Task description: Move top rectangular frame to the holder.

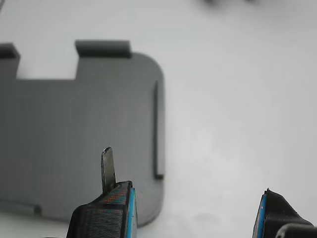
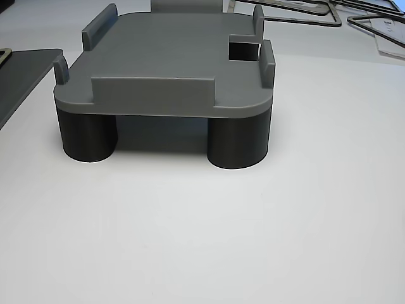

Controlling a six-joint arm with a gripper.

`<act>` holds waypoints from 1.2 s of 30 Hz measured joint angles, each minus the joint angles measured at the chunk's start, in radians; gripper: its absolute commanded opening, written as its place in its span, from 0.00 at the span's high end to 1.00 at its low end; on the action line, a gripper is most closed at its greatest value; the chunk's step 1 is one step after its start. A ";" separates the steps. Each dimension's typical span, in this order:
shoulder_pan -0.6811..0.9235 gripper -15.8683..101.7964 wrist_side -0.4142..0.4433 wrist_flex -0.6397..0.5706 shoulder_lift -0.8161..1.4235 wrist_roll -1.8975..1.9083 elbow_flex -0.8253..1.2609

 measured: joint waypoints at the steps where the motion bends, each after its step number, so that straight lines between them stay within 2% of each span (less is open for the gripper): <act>1: 0.041 0.02 -0.009 0.041 -0.040 0.044 -0.034; 6: 0.224 0.02 -0.107 0.178 -0.190 0.264 -0.121; 10: 0.362 0.02 -0.100 0.215 -0.288 0.436 -0.153; 19: 0.520 0.02 -0.348 0.236 -0.439 0.675 -0.167; 21: 0.558 0.02 -0.382 0.275 -0.476 0.715 -0.181; 25: 0.649 0.02 -0.379 0.316 -0.555 0.799 -0.224; 28: 0.698 0.02 -0.359 0.290 -0.595 0.851 -0.201; 36: 0.701 0.02 -0.348 0.210 -0.584 0.810 -0.084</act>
